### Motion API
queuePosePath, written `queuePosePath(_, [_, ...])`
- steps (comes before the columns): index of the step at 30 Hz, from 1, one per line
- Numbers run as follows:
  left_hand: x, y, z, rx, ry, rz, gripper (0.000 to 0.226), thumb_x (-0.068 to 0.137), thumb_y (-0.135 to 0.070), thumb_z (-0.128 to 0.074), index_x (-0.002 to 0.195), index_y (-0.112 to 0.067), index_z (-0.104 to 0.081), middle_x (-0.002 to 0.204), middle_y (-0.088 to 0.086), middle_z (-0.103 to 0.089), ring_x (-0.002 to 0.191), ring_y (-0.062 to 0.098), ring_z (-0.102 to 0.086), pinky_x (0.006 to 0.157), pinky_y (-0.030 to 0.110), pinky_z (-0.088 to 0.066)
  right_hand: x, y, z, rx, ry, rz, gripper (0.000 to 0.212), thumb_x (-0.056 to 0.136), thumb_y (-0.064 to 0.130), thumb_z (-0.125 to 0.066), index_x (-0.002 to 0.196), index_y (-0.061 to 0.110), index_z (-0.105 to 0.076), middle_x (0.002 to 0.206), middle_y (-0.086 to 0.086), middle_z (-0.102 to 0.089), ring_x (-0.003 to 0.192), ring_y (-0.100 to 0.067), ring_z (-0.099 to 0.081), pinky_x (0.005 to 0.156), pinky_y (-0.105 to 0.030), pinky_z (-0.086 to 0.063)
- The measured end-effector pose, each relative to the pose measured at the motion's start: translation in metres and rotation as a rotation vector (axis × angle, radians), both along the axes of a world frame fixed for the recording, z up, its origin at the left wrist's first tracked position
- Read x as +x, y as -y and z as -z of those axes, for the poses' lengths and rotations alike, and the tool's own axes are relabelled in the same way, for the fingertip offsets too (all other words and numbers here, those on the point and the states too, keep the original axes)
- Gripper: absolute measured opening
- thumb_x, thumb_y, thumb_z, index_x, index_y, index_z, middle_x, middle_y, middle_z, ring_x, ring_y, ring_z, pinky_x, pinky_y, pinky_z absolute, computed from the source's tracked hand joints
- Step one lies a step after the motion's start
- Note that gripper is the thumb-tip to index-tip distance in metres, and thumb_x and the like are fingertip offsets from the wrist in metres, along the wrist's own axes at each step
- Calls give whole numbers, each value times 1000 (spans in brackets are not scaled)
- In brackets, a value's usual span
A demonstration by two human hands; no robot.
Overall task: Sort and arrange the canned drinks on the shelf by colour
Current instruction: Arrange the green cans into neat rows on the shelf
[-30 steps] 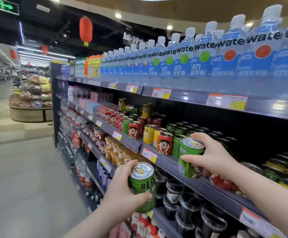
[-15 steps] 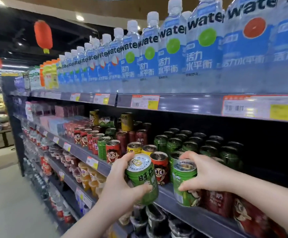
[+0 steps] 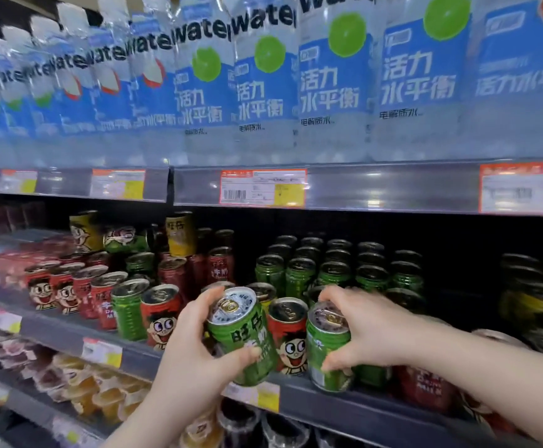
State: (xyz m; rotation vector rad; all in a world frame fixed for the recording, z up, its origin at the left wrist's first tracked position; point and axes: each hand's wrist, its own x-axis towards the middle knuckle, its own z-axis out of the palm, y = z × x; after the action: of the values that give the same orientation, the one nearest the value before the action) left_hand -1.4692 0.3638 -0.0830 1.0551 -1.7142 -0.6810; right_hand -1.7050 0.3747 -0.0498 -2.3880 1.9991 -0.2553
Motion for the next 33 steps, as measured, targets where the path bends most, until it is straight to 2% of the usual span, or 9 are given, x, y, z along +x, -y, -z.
queuePosePath(5, [20, 27, 2, 18, -2, 99, 73, 64, -13, -83, 114, -44, -39, 111, -29, -43, 89, -35, -38, 67, -7, -33, 7, 5, -4, 81, -16, 99, 95, 59, 59, -75, 136, 28, -28, 132, 5, -48, 117, -15, -48, 95, -28, -43])
queuePosePath(10, [32, 39, 8, 24, -2, 202, 72, 64, -16, -83, 104, -54, -37, 112, -27, -44, 94, -29, -40, 72, 2, -36, 17, 15, 0, 80, -128, 159, 94, 63, 58, -74, 138, 25, -29, 140, 3, -38, 123, -20, -44, 101, -29, -37])
queuePosePath(14, [43, 49, 13, 52, -6, 234, 75, 63, -17, -84, 110, -51, -38, 115, -25, -45, 104, -11, -45, 90, 21, -38, 23, 21, 2, 91, -188, 238, 98, 65, 61, -71, 144, 25, -24, 149, 1, -34, 133, -21, -37, 107, -30, -33])
queuePosePath(19, [53, 59, 20, 71, 30, 227, 80, 63, -17, -84, 124, -41, -38, 115, -28, -41, 110, 4, -45, 96, 26, -37, 37, 20, 1, 19, -289, 240, 100, 67, 65, -66, 146, 24, -21, 154, 0, -18, 139, -24, -24, 113, -38, -25])
queuePosePath(21, [55, 62, 22, 88, 40, 237, 81, 63, -18, -84, 125, -41, -38, 118, -21, -45, 113, 7, -46, 98, 30, -40, 50, 23, -3, -15, -198, 200, 104, 65, 72, -61, 147, 25, -18, 156, 0, -17, 141, -24, -20, 115, -38, -21])
queuePosePath(25, [53, 66, 20, 77, 54, 253, 79, 62, -19, -84, 121, -44, -37, 120, -17, -46, 112, 6, -47, 98, 33, -42, 77, 38, 5, -15, -147, 190, 98, 68, 71, -60, 146, 25, -22, 148, -4, -37, 136, -24, -33, 115, -42, -19])
queuePosePath(28, [50, 67, 16, 70, 64, 291, 79, 64, -18, -83, 121, -43, -35, 114, -27, -41, 105, -6, -46, 93, 25, -39, 79, 41, 7, -85, 38, 215, 81, 69, 58, -69, 136, 26, -39, 133, 0, -48, 123, -20, -46, 107, -35, -33])
queuePosePath(30, [45, 68, 16, 66, 83, 306, 80, 64, -18, -83, 126, -40, -36, 117, -24, -41, 107, -3, -45, 96, 24, -38, 75, 35, -3, -138, 218, 215, 75, 65, 52, -74, 129, 25, -45, 123, 3, -50, 113, -16, -53, 97, -30, -44])
queuePosePath(33, [28, 68, 16, 40, 131, 314, 83, 65, -19, -82, 133, -33, -36, 119, -20, -38, 113, 2, -43, 97, 20, -35, 65, 24, -26, -226, 361, 223, 76, 64, 47, -77, 130, 23, -47, 123, 6, -48, 109, -13, -55, 93, -27, -48])
